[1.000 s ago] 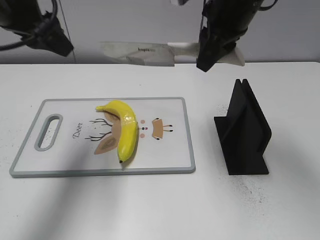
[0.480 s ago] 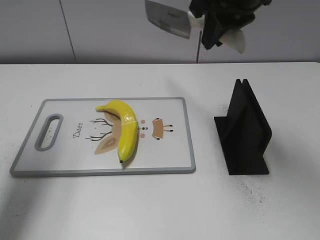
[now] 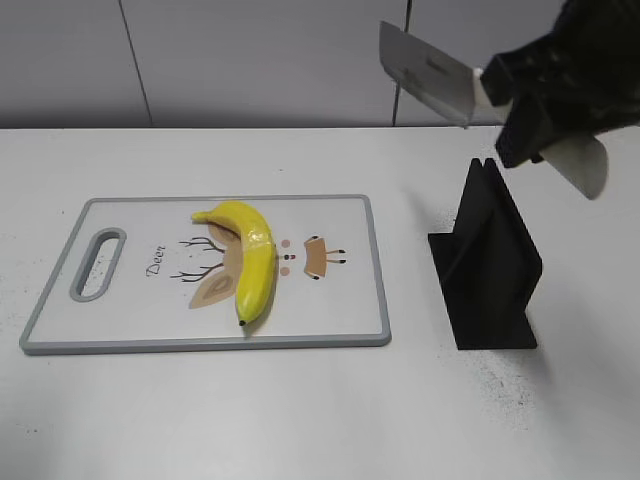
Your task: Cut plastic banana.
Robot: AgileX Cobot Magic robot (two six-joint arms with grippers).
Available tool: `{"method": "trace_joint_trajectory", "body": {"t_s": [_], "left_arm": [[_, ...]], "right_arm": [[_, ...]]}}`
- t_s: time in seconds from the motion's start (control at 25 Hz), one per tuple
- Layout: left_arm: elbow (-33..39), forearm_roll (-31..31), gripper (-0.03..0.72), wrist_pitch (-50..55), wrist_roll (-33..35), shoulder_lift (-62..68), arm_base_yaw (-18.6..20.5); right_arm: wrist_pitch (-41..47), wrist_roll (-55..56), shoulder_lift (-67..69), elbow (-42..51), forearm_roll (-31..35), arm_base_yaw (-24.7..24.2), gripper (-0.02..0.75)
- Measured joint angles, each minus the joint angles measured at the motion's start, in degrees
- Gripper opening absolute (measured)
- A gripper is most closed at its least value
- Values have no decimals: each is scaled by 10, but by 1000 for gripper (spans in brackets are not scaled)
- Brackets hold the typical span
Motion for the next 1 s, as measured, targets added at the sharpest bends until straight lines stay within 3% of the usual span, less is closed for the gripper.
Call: {"method": "trace_joint_trajectory", "body": {"t_s": [0.16,0.44,0.8,1.0], "left_arm": [[86,1,572,-7,0,-112,0],[199,1,566,-61,0,-323,0],[249,11,546,-65,0,-547,0],[250,17,537,-71,0,-594,0]], "right_arm": [[-34,51,-78,90,-37,0,160],[-47,112,-178,169,-65,0,161],[-50,135,-216,221,-67,0,161],[-83,162,-215,233,-73,0,161]]}}
